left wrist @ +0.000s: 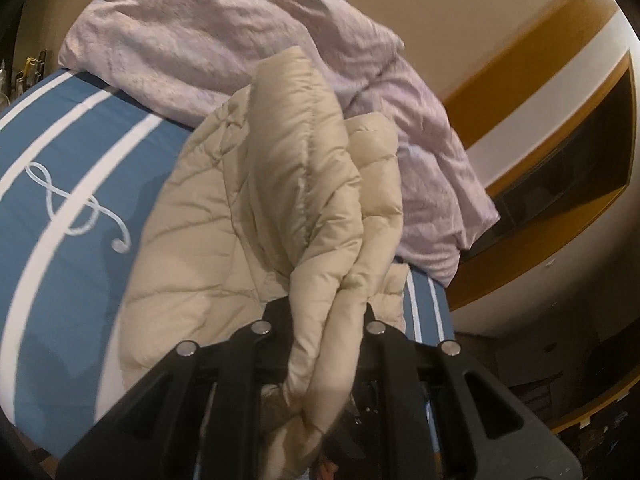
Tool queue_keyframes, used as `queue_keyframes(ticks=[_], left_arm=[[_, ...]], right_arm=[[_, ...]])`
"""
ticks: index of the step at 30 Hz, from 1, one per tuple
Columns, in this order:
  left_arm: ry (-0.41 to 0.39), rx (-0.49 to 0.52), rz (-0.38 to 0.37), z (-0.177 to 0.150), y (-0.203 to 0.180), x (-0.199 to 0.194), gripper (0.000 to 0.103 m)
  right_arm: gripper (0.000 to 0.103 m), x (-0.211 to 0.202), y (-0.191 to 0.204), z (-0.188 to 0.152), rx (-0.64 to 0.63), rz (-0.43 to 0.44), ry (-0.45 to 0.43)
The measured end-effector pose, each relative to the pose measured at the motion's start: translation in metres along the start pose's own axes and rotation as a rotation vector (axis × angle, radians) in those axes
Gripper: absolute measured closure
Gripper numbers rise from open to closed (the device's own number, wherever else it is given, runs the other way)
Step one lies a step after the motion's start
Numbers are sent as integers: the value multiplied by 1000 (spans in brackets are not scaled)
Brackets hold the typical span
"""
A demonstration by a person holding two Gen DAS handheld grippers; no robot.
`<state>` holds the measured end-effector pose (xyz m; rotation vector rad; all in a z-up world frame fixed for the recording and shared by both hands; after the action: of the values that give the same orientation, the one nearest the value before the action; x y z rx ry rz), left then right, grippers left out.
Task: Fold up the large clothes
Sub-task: 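Grasp the jacket side with the left gripper and lift it over the bundle, then lay the jacket side down and open the left gripper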
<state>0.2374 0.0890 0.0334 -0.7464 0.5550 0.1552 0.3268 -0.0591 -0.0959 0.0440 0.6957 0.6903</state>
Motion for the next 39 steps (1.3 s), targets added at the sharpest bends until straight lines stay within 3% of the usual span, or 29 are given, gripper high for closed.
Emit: queue_keyframes(ticks=[13, 22, 27, 30, 31, 35, 39], left_arm=[[48, 82, 102, -47, -47, 46, 89], [88, 142, 115, -72, -85, 70, 88], [158, 201, 62, -89, -108, 76, 79], [169, 221, 33, -89, -115, 70, 62], [166, 222, 25, -86, -116, 66, 55], [126, 260, 17, -74, -125, 47, 45], [65, 320, 62, -59, -128, 27, 43]], right_arm=[[45, -55, -41, -15, 65, 21, -18], [45, -53, -68, -19, 151, 20, -7], [47, -56, -77, -20, 185, 29, -10], [49, -58, -81, -19, 198, 31, -11], [50, -58, -82, -19, 200, 31, -11], [50, -60, -84, -18, 208, 27, -12], [50, -62, -86, -17, 217, 26, -13]])
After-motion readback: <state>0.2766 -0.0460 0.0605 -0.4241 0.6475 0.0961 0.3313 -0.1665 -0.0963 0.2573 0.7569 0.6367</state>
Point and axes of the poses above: each gripper's, at about its wrist camera, not at the fingertips, and x roughly the way its jaws point, y to its left, z to its top, the point moved 1 cm from there along x, roughly the way its jaws point, and after that the axes turned 7 degrees about -y, right-handed, at the moved point
